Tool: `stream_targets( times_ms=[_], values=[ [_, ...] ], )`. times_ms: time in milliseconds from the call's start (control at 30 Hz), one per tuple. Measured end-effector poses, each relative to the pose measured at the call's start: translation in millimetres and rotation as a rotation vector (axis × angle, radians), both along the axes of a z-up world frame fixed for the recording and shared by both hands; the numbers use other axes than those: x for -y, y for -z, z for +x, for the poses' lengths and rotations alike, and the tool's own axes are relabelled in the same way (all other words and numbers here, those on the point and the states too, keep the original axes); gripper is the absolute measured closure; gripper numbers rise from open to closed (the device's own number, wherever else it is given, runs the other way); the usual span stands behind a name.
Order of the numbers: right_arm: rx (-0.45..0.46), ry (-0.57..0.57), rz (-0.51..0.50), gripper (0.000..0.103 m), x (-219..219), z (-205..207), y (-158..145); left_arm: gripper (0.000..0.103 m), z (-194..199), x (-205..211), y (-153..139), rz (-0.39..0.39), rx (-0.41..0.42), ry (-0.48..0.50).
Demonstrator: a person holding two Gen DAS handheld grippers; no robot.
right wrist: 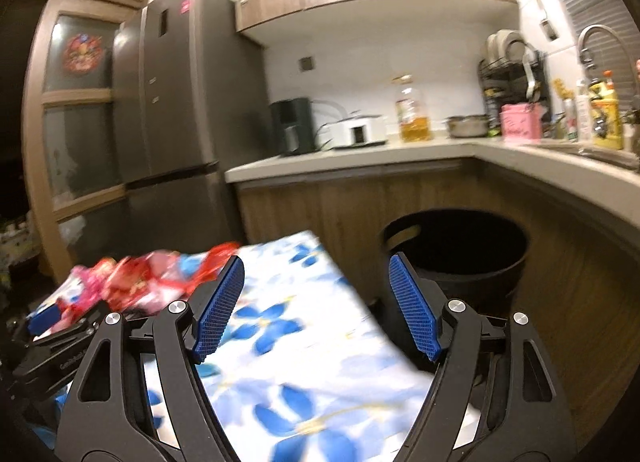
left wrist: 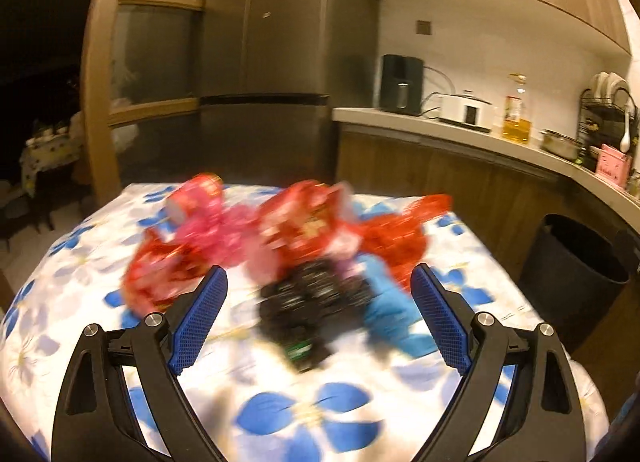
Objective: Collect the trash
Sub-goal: 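Move both open tools back over the table, then grasp the light blue bag with the right tool while the left tool grasps the black bag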
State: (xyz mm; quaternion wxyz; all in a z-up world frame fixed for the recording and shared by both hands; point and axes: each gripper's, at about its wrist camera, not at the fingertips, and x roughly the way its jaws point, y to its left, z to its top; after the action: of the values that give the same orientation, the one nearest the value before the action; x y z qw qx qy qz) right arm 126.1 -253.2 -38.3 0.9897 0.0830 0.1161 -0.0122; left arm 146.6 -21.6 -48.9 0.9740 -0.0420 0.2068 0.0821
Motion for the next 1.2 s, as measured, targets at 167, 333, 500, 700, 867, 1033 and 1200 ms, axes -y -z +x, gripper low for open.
stream_targets(
  times_ms=[167,333,500,700,867,1033,1200],
  values=[
    [-0.028,-0.104,-0.037,0.029,-46.9,5.8,17.9,0.014,-12.8,-29.4,2.5,-0.002,0.010,-0.076],
    [-0.064,-0.184,-0.078,0.029,-84.4,18.8,34.5,0.014,-20.8,-50.9,1.5,-0.013,0.021,-0.123],
    [-0.117,-0.217,-0.086,0.029,-104.8,40.1,49.3,0.014,-17.5,-55.7,5.2,-0.007,0.009,-0.125],
    [-0.182,-0.267,-0.049,0.037,-113.9,62.6,57.1,0.014,-6.9,-54.9,11.3,-0.019,-0.009,-0.107],
    [-0.213,-0.301,-0.049,0.062,-118.8,73.6,60.8,0.014,-0.1,-50.1,15.2,-0.003,-0.019,-0.092],
    [-0.227,-0.349,-0.049,0.092,-122.4,76.5,62.3,0.014,4.3,-50.0,19.1,-0.017,-0.036,-0.086],
    [-0.192,-0.375,-0.047,0.099,-117.4,66.6,54.9,0.014,8.8,-48.4,21.2,-0.026,-0.047,-0.072]
  ],
)
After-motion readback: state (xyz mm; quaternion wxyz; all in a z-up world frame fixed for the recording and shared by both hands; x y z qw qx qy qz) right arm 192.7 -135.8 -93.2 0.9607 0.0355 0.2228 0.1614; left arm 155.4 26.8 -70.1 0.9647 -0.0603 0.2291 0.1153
